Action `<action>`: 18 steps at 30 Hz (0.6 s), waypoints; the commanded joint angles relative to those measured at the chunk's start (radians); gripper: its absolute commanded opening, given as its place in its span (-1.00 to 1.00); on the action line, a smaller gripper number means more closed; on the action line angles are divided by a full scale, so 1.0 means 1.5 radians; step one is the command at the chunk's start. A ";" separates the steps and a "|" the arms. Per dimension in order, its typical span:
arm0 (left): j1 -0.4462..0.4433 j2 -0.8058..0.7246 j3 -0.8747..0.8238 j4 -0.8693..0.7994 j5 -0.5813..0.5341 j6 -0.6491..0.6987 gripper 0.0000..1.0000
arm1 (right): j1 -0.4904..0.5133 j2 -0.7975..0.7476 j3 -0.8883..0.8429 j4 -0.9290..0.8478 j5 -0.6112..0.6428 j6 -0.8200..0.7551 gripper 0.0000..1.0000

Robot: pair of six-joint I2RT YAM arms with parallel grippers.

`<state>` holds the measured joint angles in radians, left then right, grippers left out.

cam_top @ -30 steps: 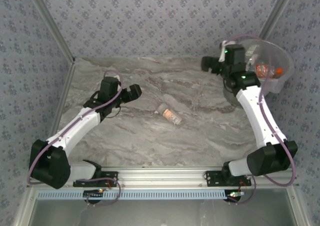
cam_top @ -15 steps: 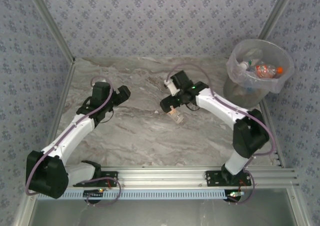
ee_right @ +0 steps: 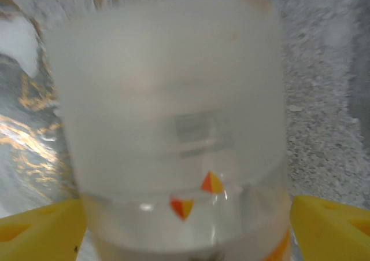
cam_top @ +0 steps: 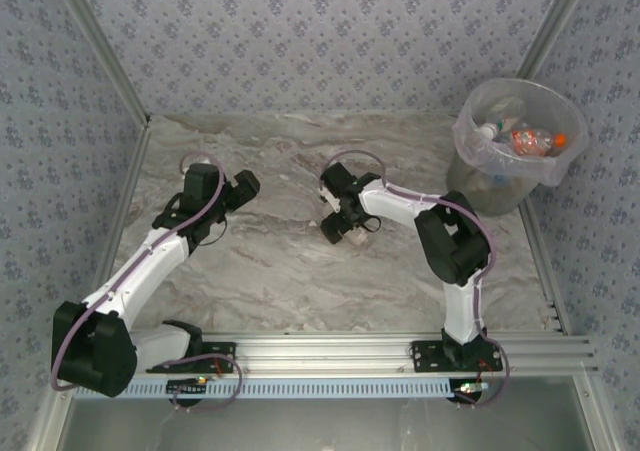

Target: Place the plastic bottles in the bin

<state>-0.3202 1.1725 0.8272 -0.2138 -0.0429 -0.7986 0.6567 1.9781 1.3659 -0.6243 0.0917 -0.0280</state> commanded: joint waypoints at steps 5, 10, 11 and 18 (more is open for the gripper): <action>0.007 0.004 0.004 -0.006 -0.006 -0.008 0.99 | -0.003 0.023 0.011 -0.019 0.034 0.039 0.27; 0.009 0.002 0.005 -0.008 -0.008 -0.007 0.99 | -0.007 -0.043 0.000 -0.014 0.052 0.036 0.01; 0.009 0.003 0.004 -0.008 -0.009 -0.007 0.99 | -0.008 -0.061 -0.003 -0.011 0.058 0.035 -0.02; 0.011 0.003 0.004 -0.007 -0.009 -0.007 0.99 | -0.031 -0.221 -0.019 0.006 0.085 0.023 -0.15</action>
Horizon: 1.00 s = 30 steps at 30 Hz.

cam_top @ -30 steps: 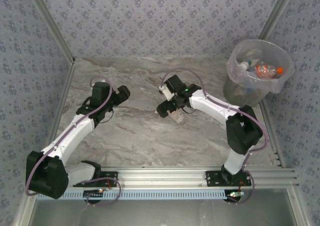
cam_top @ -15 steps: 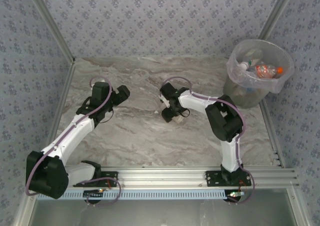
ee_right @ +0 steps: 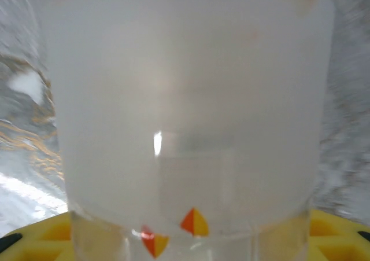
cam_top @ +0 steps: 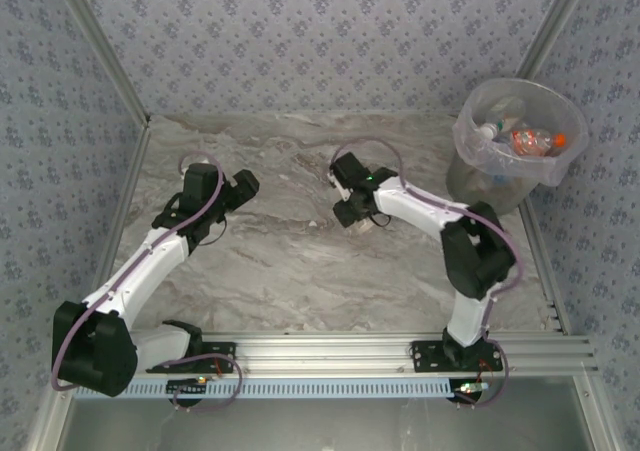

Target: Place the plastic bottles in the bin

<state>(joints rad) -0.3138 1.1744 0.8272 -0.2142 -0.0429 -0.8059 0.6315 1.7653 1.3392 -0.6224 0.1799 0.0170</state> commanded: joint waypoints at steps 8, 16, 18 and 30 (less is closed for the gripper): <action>0.009 0.001 0.001 -0.002 -0.010 -0.004 0.99 | -0.097 -0.258 -0.010 0.057 0.034 -0.011 -0.17; 0.010 0.002 0.004 -0.001 -0.009 -0.004 0.99 | -0.241 -0.327 0.053 0.089 0.032 -0.080 -0.17; 0.010 0.003 0.004 -0.001 -0.009 -0.005 0.99 | -0.281 -0.336 0.062 0.139 0.045 -0.119 -0.17; 0.013 -0.005 -0.007 -0.004 -0.012 -0.008 0.99 | -0.544 -0.265 0.127 0.322 0.061 -0.111 -0.15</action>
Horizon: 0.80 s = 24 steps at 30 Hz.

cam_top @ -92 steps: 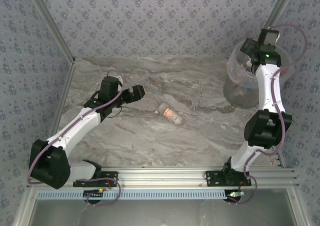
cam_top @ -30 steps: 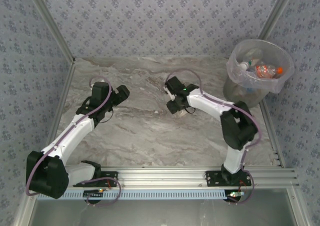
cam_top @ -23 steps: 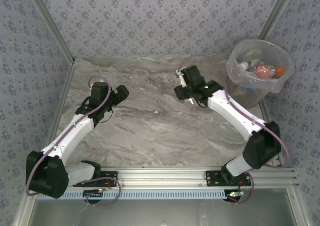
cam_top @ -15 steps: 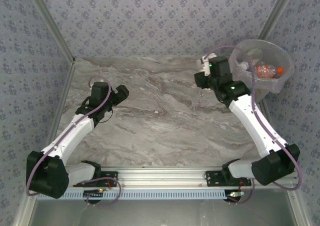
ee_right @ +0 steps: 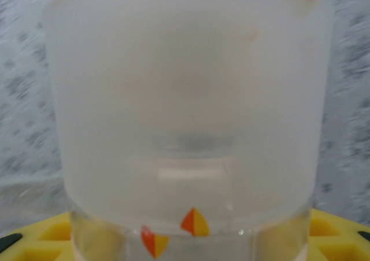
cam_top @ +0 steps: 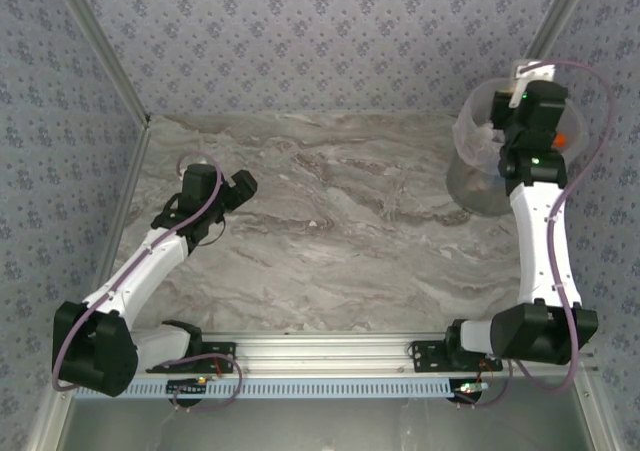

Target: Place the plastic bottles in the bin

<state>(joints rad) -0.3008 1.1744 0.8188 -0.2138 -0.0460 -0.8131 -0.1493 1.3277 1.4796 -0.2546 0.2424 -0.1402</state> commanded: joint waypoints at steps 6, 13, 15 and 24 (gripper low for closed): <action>0.005 -0.016 -0.010 -0.004 -0.013 -0.006 0.99 | -0.018 0.085 0.055 0.102 0.088 -0.122 -0.13; 0.010 -0.025 -0.014 -0.007 -0.015 -0.003 0.99 | 0.014 0.089 -0.006 0.175 0.167 -0.197 -0.11; 0.011 -0.025 -0.012 -0.006 -0.015 -0.001 0.99 | 0.019 0.085 -0.041 0.224 0.189 -0.222 -0.10; 0.013 -0.018 -0.009 -0.006 -0.013 -0.001 0.99 | -0.046 0.141 -0.026 0.166 0.186 -0.160 0.26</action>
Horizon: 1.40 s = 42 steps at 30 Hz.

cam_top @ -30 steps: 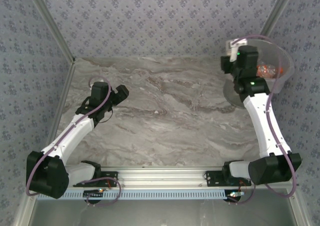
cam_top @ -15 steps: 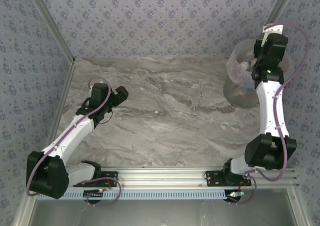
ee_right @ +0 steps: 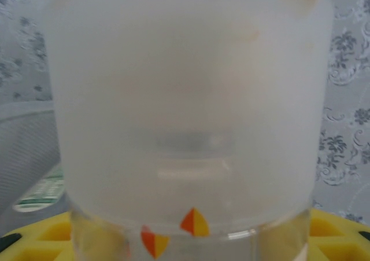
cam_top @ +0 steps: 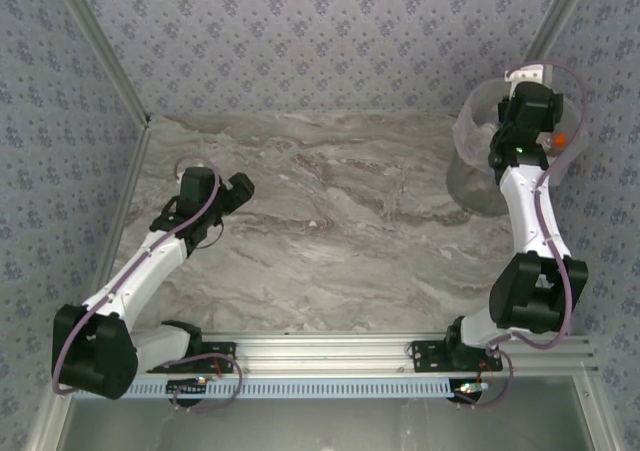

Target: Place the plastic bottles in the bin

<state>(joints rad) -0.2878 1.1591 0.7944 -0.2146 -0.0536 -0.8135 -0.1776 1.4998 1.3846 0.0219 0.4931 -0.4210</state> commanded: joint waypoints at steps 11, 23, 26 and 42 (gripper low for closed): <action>0.025 -0.021 0.017 -0.028 -0.026 0.029 0.99 | -0.022 -0.022 0.165 -0.340 -0.203 0.237 0.86; 0.142 -0.104 -0.009 -0.094 -0.238 0.166 0.99 | -0.011 -0.304 -0.112 -0.268 -0.440 0.293 1.00; 0.150 -0.117 -0.058 -0.039 -0.338 0.186 0.99 | -0.010 -0.366 -0.239 -0.214 -0.489 0.297 1.00; 0.174 0.131 -0.218 0.459 -0.272 0.435 0.99 | 0.036 -0.189 -0.573 0.117 -0.443 0.308 1.00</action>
<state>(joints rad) -0.0345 1.3014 0.4732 0.2489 -0.5423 -0.2764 -0.1467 1.1713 0.5362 0.0536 -0.1970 0.0528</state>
